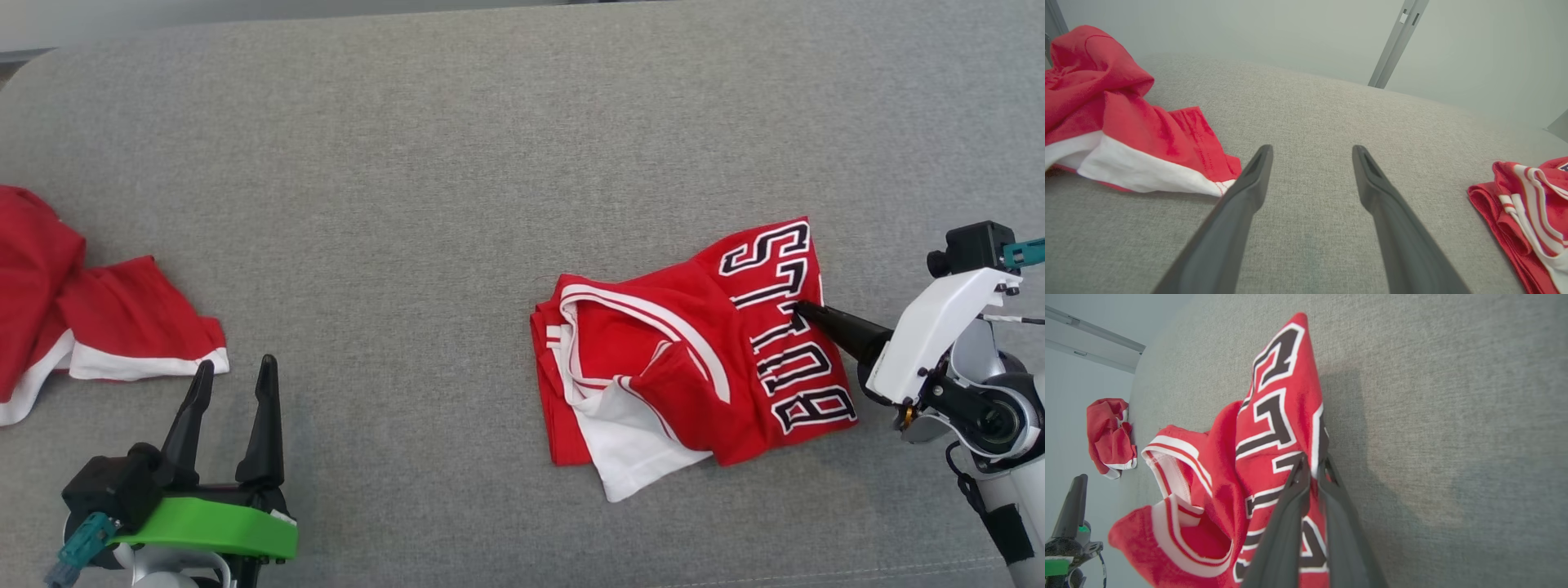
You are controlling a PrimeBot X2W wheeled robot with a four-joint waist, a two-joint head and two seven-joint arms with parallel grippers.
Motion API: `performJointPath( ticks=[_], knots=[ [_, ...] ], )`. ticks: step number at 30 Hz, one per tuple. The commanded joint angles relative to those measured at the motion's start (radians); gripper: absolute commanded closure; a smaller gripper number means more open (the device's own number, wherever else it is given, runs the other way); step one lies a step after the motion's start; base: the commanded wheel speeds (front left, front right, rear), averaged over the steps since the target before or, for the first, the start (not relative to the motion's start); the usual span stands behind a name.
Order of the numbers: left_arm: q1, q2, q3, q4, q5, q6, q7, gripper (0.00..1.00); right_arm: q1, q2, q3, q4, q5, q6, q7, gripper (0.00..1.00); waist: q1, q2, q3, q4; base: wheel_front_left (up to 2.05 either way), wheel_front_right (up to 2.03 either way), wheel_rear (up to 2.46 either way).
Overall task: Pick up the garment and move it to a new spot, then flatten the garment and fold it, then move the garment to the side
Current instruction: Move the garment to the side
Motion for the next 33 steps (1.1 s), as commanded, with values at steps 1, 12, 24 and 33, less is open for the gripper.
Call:
performJointPath(
  ticks=[1,12,24,33],
  knots=[
    [0.005,0.006,0.009,-0.005,0.007,-0.003,-0.002,0.00,-0.002,-0.016,0.014,-0.028,0.017,0.000,-0.015,1.00,0.0000,-0.0001,-0.020,-0.054,0.00,0.00,0.00],
    [0.014,0.031,0.009,-0.027,0.021,-0.003,0.002,0.00,0.005,-0.097,0.071,-0.155,0.035,0.000,-0.023,1.00,0.0000,-0.0001,-0.053,-0.282,0.00,0.00,0.00],
    [-0.018,0.055,-0.014,-0.090,0.027,0.004,0.031,0.00,-0.081,-0.126,0.046,-0.087,-0.048,0.000,-0.050,1.00,0.0000,-0.0001,0.022,-0.382,0.00,0.00,0.00],
    [-0.097,0.076,-0.053,-0.160,0.044,0.002,0.066,0.00,-0.253,-0.134,-0.046,0.107,-0.263,0.000,-0.207,1.00,0.0000,-0.0001,0.152,-0.355,0.00,0.00,0.00]
  ],
)
